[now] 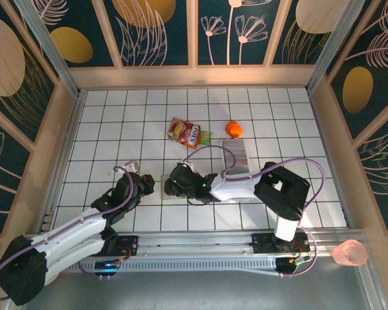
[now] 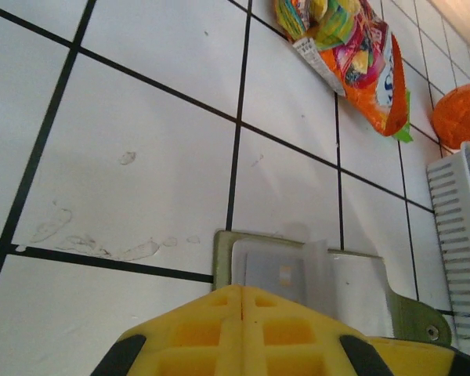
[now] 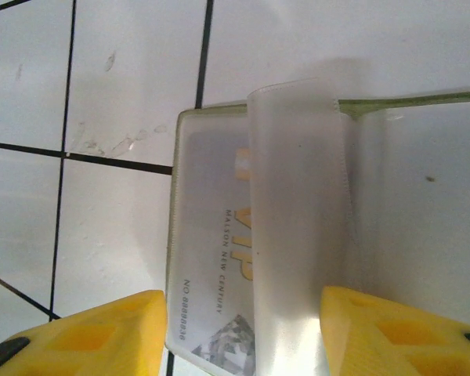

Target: Put the credit cards into the card holder

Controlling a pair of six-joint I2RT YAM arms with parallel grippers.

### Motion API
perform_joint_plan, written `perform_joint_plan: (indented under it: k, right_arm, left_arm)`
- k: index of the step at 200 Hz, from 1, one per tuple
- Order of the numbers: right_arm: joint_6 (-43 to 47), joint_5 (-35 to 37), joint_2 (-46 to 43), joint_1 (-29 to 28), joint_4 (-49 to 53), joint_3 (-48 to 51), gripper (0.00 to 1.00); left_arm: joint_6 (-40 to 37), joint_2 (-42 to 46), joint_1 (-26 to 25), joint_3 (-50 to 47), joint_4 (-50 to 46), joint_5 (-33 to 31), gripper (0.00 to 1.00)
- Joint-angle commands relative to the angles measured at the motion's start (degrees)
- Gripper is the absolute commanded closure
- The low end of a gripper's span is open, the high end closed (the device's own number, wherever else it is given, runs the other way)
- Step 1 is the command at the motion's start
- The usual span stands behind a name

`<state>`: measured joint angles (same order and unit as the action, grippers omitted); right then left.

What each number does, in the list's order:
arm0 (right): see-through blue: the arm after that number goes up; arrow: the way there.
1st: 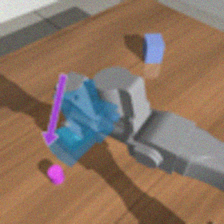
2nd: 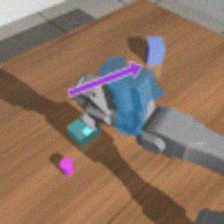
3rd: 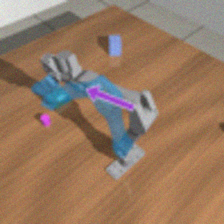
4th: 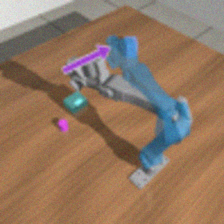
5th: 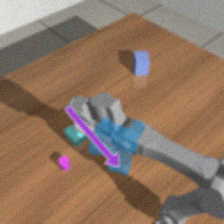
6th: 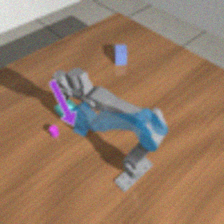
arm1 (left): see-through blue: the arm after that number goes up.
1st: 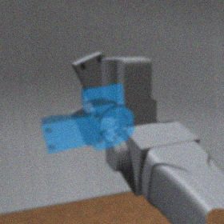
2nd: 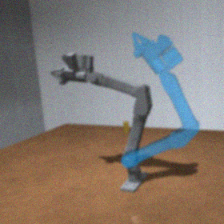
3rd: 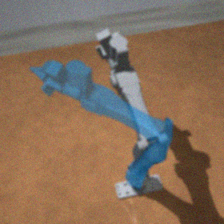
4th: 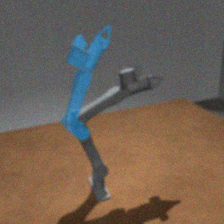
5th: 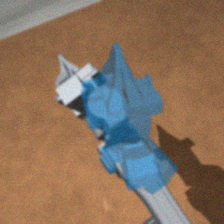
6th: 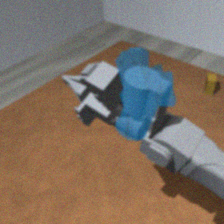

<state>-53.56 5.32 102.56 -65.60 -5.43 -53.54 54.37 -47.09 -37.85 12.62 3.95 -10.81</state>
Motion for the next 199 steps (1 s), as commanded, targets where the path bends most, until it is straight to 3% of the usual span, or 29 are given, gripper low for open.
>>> perform_joint_plan:
  k: [1,97,199]
  right_arm:
    - [-0.7,-1.42,1.47,-0.95,-2.67,-1.35,0.46]
    - [-0.69,-2.94,3.41,-1.54,-6.8,-3.83,0.47]
    - [1.96,-7.52,6.67,-1.51,-13.29,-9.83,0.46]
  left_arm:
    - [1.83,1.96,-0.2,-0.92,-3.5,-2.34,1.0]
    - [5.2,7.49,-0.2,-1.49,-7.72,-6.24,1.0]
    - [10.96,18.71,-0.18,0.92,-19.72,-9.42,0.89]
